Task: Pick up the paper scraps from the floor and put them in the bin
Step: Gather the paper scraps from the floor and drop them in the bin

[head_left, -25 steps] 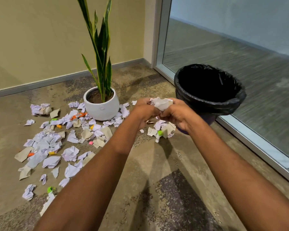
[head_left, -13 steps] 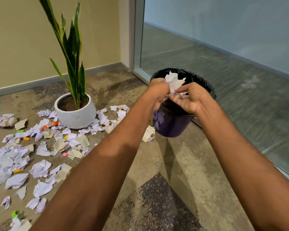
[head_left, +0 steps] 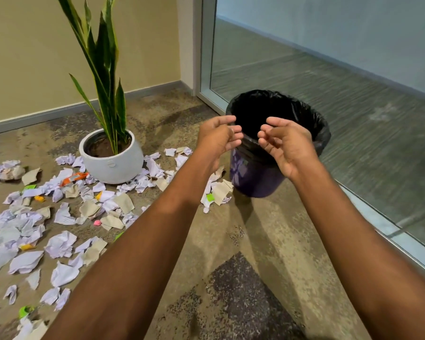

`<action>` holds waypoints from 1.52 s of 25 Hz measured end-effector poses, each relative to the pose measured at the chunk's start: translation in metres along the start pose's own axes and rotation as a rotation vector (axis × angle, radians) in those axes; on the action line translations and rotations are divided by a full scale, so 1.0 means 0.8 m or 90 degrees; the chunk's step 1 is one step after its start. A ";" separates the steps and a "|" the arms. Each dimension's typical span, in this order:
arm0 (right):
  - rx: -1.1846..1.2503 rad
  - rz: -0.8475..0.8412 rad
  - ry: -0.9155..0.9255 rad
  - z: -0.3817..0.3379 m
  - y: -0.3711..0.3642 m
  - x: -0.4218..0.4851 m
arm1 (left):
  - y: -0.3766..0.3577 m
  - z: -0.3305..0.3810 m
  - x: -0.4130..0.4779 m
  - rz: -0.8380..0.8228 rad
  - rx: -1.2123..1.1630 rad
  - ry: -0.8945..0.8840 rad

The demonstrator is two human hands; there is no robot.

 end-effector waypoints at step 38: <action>-0.908 -0.325 -0.096 0.340 -0.022 0.145 | 0.124 -0.252 0.053 -0.073 0.806 -0.049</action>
Point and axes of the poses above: each hand's wrist, its own x-axis towards the middle knuckle, its own y-axis out of the back of the hand, z = x × y, the point moved 10 cm from there along x, towards the middle knuckle, and after that the axes turned 11 degrees about x, right-handed, at the moved point
